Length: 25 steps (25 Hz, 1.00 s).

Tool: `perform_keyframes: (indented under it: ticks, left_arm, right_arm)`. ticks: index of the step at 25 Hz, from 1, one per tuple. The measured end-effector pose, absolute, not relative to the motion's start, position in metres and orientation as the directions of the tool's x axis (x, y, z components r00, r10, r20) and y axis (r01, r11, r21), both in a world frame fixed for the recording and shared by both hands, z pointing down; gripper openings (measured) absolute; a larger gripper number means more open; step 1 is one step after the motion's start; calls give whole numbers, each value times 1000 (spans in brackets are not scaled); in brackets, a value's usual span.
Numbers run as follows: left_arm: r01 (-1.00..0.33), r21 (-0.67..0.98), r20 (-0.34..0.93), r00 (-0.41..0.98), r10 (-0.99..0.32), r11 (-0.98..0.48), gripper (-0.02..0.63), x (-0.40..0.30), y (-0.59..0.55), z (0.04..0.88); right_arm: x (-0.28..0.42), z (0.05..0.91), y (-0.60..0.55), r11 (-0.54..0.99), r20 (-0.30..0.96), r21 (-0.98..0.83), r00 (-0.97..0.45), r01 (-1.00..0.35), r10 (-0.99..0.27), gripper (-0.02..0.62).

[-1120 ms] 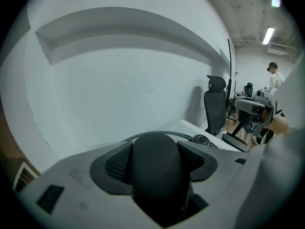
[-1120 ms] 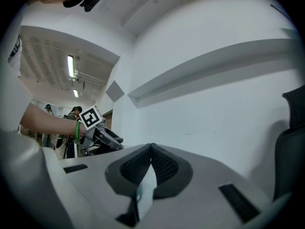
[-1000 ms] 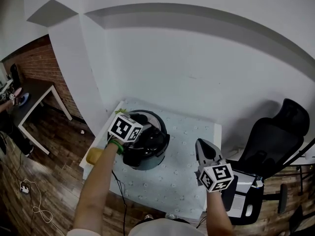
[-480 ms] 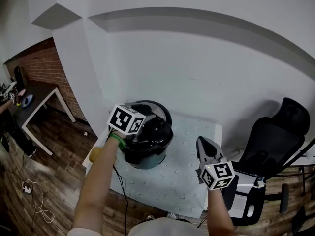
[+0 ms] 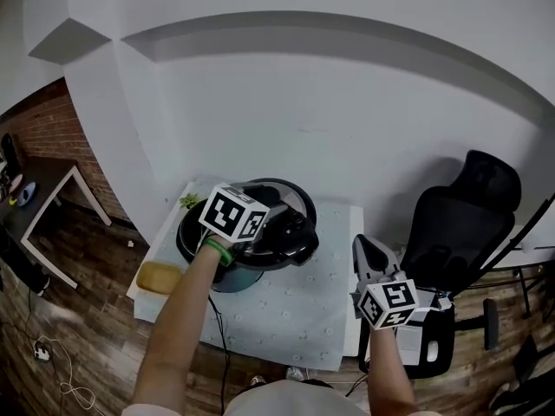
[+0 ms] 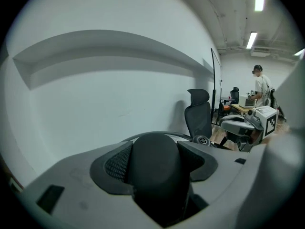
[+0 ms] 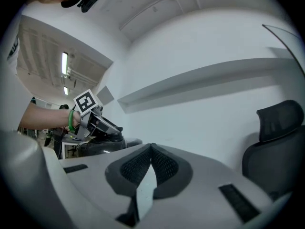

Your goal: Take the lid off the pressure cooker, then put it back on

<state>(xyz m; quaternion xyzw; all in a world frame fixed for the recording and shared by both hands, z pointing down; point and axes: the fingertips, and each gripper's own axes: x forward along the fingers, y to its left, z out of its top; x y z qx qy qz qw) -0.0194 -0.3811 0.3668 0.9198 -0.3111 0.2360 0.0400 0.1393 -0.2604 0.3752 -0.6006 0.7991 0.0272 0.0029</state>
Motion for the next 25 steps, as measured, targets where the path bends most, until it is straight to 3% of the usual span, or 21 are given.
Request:
perform_keyframes:
  ticks: [12, 25]
  left_arm:
    - [-423, -53, 448, 800, -400, -905, 288, 109, -339, 387]
    - [-464, -41, 503, 756, -419, -885, 287, 143, -330, 482]
  right_arm:
    - [241, 384, -198, 60, 3, 71, -60, -996, -998, 0]
    - [283, 399, -176, -15, 44, 59, 18, -998, -999, 0]
